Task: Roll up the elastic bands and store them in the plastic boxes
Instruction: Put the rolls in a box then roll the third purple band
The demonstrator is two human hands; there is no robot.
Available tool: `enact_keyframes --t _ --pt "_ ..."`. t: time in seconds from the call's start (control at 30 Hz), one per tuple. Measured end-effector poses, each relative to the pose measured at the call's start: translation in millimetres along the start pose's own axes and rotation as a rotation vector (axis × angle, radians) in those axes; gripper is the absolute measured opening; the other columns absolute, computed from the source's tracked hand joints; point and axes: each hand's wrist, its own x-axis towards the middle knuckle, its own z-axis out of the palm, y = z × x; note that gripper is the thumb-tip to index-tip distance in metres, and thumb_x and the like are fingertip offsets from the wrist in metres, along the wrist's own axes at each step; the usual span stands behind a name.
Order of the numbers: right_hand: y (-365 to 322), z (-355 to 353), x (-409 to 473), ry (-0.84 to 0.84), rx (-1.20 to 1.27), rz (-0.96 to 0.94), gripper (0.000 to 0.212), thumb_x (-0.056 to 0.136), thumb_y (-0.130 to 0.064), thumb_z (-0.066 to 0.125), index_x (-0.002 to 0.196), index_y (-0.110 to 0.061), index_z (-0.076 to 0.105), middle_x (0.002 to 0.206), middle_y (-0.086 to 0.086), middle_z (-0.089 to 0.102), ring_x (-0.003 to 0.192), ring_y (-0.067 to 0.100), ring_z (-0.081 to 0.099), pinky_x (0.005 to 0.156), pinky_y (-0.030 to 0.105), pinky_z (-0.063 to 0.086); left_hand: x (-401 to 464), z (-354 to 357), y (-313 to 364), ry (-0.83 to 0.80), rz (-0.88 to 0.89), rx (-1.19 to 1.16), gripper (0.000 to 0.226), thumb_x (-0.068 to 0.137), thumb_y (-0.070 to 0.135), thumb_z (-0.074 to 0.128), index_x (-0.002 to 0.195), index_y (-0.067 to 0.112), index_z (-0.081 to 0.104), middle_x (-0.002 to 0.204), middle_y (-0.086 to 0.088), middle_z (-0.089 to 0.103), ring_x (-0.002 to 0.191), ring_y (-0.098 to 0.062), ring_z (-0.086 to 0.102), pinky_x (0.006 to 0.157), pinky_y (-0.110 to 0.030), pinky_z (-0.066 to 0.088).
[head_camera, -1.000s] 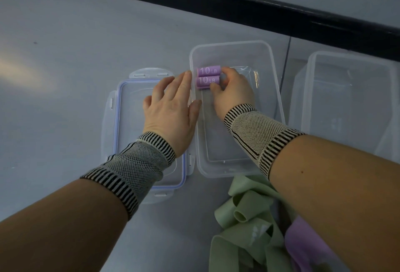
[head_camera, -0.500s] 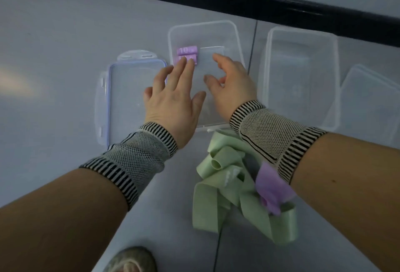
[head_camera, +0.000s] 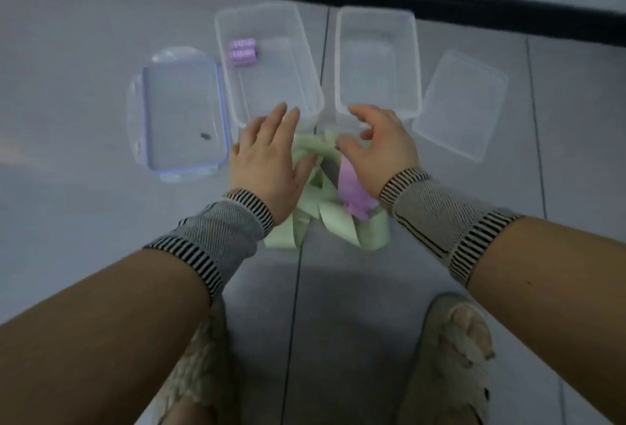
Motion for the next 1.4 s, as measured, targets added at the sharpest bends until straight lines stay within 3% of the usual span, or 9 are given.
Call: enact_keyframes --t 0.2,0.33,0.57,0.77,0.9,1.07,1.2,1.3,1.4 --pt "64.4 22.9 -26.6 -0.079 -0.141 0.146 0.034 0.083 -0.029 0.068 0.114 -0.018 0.066 0.113 0.004 0.061 0.103 0.021 0.056 0.089 0.025 0.038 -15.4 38.8 -1.4 -0.13 0.023 0.062 0.056 0.088 0.04 0.053 0.141 0.03 0.037 0.154 0.005 0.026 0.135 -0.025 0.026 0.103 -0.045 0.029" --pt "87.8 34.1 -26.6 -0.241 -0.324 0.128 0.039 0.082 -0.041 0.067 0.116 -0.021 0.065 0.125 0.007 0.055 0.112 0.03 0.048 0.094 0.032 0.037 -2.6 49.0 2.0 -0.173 0.018 0.066 0.054 0.088 0.039 0.054 0.139 0.033 0.038 0.154 0.007 0.024 0.136 -0.025 0.023 0.106 -0.044 0.026" --pt "89.5 31.7 -22.7 -0.225 -0.385 0.104 0.025 0.089 -0.039 0.058 0.102 -0.022 0.07 0.115 0.008 0.054 0.108 0.03 0.045 0.086 0.03 0.035 -0.4 56.4 14.1 -0.192 0.031 0.057 0.056 0.087 0.04 0.055 0.139 0.035 0.037 0.154 0.007 0.023 0.137 -0.024 0.02 0.107 -0.042 0.025" --pt "90.8 38.2 -27.6 -0.249 -0.429 0.038 0.025 0.09 -0.037 0.057 0.104 -0.023 0.071 0.129 0.002 0.051 0.115 0.029 0.041 0.087 0.028 0.035 -7.0 57.6 15.7 -0.197 0.051 0.059 0.057 0.086 0.042 0.056 0.14 0.035 0.037 0.154 0.007 0.023 0.136 -0.025 0.022 0.106 -0.043 0.026" --pt "86.0 33.8 -23.5 -0.132 -0.208 0.1 0.016 0.089 -0.027 0.06 0.096 -0.019 0.072 0.109 0.006 0.061 0.103 0.028 0.052 0.083 0.027 0.037 -8.8 54.9 14.3 -0.199 0.068 0.029 0.057 0.084 0.043 0.059 0.137 0.038 0.041 0.153 0.008 0.026 0.136 -0.024 0.022 0.106 -0.043 0.026" --pt "57.4 6.6 -14.7 -0.1 0.362 0.156 0.016 0.089 -0.011 0.061 0.076 -0.02 0.058 0.07 -0.007 0.059 0.064 -0.003 0.056 0.069 0.019 0.048 -3.7 41.7 22.6 -0.1 0.103 -0.109 0.047 0.078 0.049 0.06 0.122 0.033 0.059 0.139 0.009 0.048 0.129 -0.023 0.035 0.101 -0.044 0.033" --pt "33.7 -27.7 -2.8 -0.167 0.557 0.164 0.013 0.087 -0.02 0.061 0.075 -0.025 0.064 0.081 0.008 0.067 0.085 0.033 0.065 0.084 0.049 0.055 7.6 10.5 35.4 -0.021 0.172 -0.193 0.055 0.072 0.056 0.047 0.116 0.028 0.063 0.127 0.007 0.058 0.123 -0.024 0.044 0.101 -0.045 0.036" --pt "4.9 -62.5 0.5 -0.192 0.556 0.13 0.009 0.074 -0.03 0.059 0.072 -0.027 0.068 0.082 0.006 0.065 0.082 0.026 0.06 0.088 0.055 0.052 19.3 -26.6 46.2 0.001 0.244 -0.176 0.056 0.073 0.056 0.046 0.118 0.026 0.062 0.127 0.006 0.058 0.122 -0.024 0.046 0.101 -0.045 0.038" --pt "-32.7 -101.3 -1.6 -0.234 0.567 0.062 0.015 0.087 -0.014 0.059 0.077 -0.022 0.065 0.087 0.009 0.063 0.084 0.024 0.059 0.087 0.052 0.053 23.2 -75.8 66.3 -0.015 0.255 -0.202 0.041 0.08 0.045 0.057 0.117 0.027 0.061 0.119 0.006 0.062 0.117 -0.021 0.049 0.099 -0.042 0.04"
